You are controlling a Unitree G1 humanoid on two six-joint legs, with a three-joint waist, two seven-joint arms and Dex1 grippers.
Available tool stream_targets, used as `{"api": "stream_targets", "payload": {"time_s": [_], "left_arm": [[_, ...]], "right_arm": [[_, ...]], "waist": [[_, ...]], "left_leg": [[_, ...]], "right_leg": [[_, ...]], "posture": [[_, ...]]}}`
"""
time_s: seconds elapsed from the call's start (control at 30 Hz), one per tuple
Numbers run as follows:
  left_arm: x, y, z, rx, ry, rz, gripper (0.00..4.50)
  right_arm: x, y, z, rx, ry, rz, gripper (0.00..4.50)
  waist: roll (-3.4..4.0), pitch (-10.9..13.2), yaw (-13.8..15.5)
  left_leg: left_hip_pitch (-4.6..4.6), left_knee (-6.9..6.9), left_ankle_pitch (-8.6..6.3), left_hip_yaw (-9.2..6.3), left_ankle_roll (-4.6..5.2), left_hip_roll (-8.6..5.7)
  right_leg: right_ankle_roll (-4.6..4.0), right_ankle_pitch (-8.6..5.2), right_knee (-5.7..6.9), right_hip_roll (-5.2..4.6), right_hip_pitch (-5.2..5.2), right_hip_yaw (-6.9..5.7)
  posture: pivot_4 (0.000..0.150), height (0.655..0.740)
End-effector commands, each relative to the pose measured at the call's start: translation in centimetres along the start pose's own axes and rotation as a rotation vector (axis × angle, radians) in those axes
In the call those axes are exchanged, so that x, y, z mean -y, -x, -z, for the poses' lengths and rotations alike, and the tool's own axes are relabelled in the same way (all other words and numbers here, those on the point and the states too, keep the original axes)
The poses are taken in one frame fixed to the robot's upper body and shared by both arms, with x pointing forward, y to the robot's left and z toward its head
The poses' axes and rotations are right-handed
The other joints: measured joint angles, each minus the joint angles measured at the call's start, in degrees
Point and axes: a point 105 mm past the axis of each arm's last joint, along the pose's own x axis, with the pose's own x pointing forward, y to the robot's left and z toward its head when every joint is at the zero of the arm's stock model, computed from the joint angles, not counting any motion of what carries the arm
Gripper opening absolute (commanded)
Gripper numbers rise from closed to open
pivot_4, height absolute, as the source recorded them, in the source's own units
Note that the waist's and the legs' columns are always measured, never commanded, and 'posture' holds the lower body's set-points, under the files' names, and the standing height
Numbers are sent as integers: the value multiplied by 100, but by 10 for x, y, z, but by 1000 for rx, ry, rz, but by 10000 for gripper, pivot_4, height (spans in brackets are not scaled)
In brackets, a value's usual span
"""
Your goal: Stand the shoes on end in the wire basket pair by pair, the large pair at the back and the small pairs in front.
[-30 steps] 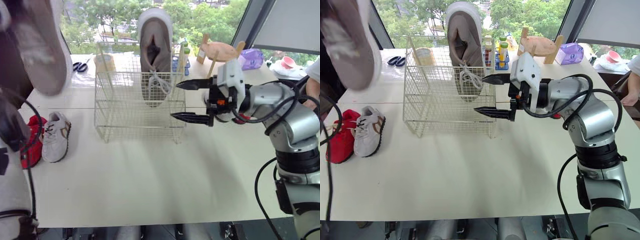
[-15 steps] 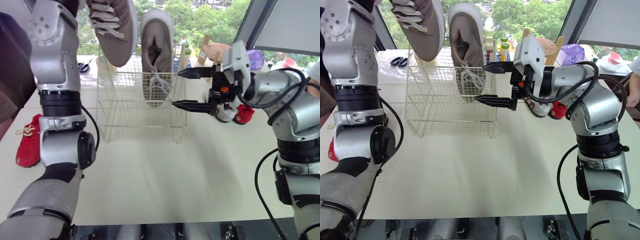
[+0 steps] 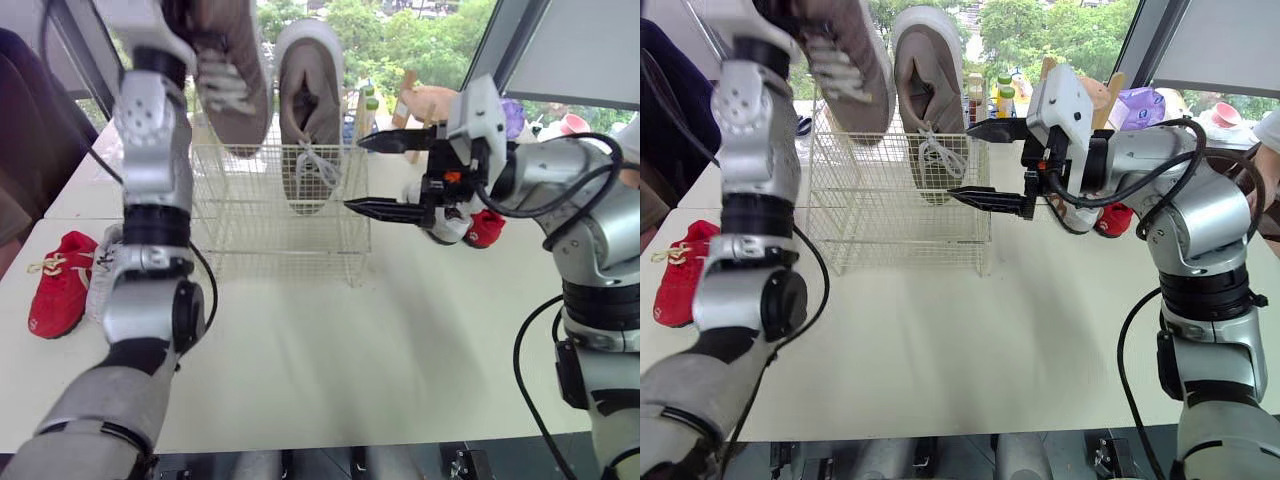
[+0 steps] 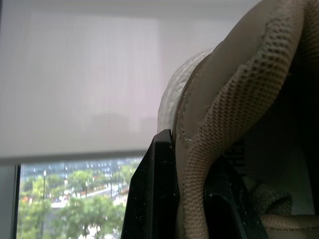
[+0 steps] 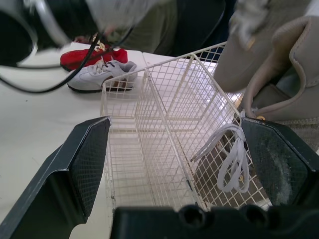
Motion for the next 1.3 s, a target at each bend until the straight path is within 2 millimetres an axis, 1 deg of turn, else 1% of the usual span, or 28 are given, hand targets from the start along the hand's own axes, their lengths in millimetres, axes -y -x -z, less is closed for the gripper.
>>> {"api": "stream_targets", "payload": {"time_s": [0.03, 0.17, 0.27, 0.37, 0.47, 0.5, 0.53, 0.6, 0.67, 0.7, 0.8, 0.87, 0.9, 0.93, 0.97, 1.03, 1.1, 1.13, 1.2, 1.3], "left_arm": [[3, 15, 9, -55, 13, 16, 1211], [-3, 33, 23, -149, 85, -7, 1211], [-3, 47, 33, -232, 113, 3, 1211], [0, 59, 34, -285, 126, 31, 11702], [-8, 69, 27, -318, 133, 34, 24784], [-12, 78, 25, -337, 146, 44, 28684], [-12, 87, 23, -354, 175, 63, 28684], [-10, 100, 19, -382, 220, 92, 28684], [-11, 115, 10, -398, 298, 112, 28684], [-10, 123, 4, -404, 334, 135, 28684], [-5, 140, -6, -430, 392, 196, 28684], [10, 159, -11, -483, 472, 299, 33946], [19, 169, -13, -513, 510, 355, 38001], [28, 176, -14, -537, 540, 400, 39949], [38, 184, -15, -561, 561, 447, 44765], [58, 199, -16, -604, 623, 526, 44765], [69, 207, -13, -623, 647, 551, 44765], [75, 210, -9, -639, 665, 558, 44765], [83, 213, -2, -657, 688, 562, 44765], [89, 218, 10, -678, 674, 561, 44765]], "right_arm": [[1, 7, -12, 35, 31, 28, 45000], [2, 4, -11, 45, 17, 26, 45000], [4, 1, -9, 50, 8, 26, 45000], [6, -1, -4, 49, -5, 22, 45000], [9, 1, 1, 38, -15, 38, 45000], [23, 3, 0, 74, 3, 128, 45000], [36, 7, -2, 116, 2, 214, 45000], [52, 14, -2, 174, -10, 322, 45000], [67, 25, 10, 199, -37, 438, 45000], [74, 33, 19, 199, -57, 505, 45000], [83, 48, 39, 191, -93, 616, 45000], [81, 59, 60, 188, -165, 687, 45000], [80, 65, 71, 170, -188, 729, 45000], [79, 70, 80, 155, -203, 762, 45000], [79, 76, 89, 135, -209, 808, 45000], [78, 89, 109, 89, -226, 897, 45000], [72, 95, 129, 20, -232, 940, 45000], [66, 94, 142, -15, -247, 936, 45000], [57, 93, 159, -63, -263, 928, 45000], [51, 92, 177, -115, -262, 929, 45000]], "waist": [[0, 0, -1], [0, 0, 0], [1, -2, -16], [6, -6, -12], [6, -5, 4], [6, -6, 9], [5, -7, -6], [10, -11, -22], [10, -11, -4], [10, -11, 3], [10, -11, 16], [12, -12, 2], [13, -13, -1], [16, -14, -2], [16, -13, -2], [17, -13, 0], [18, -14, 10], [20, -15, 14], [37, -25, 2], [51, -32, -12]], "left_leg": [[-1, 1, 0, -1, 0, 0], [-1, 1, 0, -3, 0, 1], [0, 0, -1, -3, 1, 1], [2, -1, -2, -3, 2, 1], [4, 1, -1, -6, 1, 1], [4, 2, -1, -6, 1, 1], [4, 2, -1, -7, 1, 1], [21, 1, -2, -4, 0, 2], [28, -4, -2, -3, 0, 2], [27, -4, -1, -5, -1, 1], [27, -3, -1, -10, -2, 1], [29, -3, -1, -9, -1, -1], [39, -5, -2, -9, -1, 1], [50, -6, -2, -9, 0, 1], [61, -11, -3, -9, 1, 1], [65, -10, -3, -8, 1, 1], [73, -10, -3, -7, 1, 0], [82, -11, -4, -7, 2, 0], [104, -14, -5, -8, 5, 2], [112, -16, -8, -5, 11, 4]], "right_leg": [[0, 0, 0, 0, -1, 0], [0, 0, -1, 1, -1, 1], [-1, 0, -1, 1, 0, 1], [0, 0, 0, 1, 0, 3], [-1, 0, -1, 2, 1, 4], [-1, 0, -1, 2, 2, 4], [-1, 0, -1, 2, 3, 4], [-1, 0, -3, 2, 18, 9], [-2, 0, -3, 2, 20, 14], [-2, 0, -2, 2, 20, 14], [-2, 0, -6, 1, 25, 13], [-3, -1, -9, 1, 30, 14], [-4, -1, -12, 2, 41, 14], [-4, -1, -11, 2, 50, 15], [-5, -2, -17, 2, 60, 15], [-6, -2, -19, 3, 64, 15], [-6, -3, -19, 3, 74, 15], [-7, -3, -23, 4, 84, 15], [-9, -4, -39, 10, 113, 14], [-24, -12, -61, 15, 132, 14]], "posture": [[1500, 7400], [1500, 7400], [1500, 7400], [1500, 7400], [1500, 7400], [1500, 7400], [1500, 7400], [1500, 7400], [1500, 7400], [1500, 7400], [1500, 7400], [1500, 7400], [1500, 7400], [1500, 7400], [1500, 7400], [1500, 7400], [1500, 7400], [1500, 7400], [1500, 7400], [1500, 7400]]}}
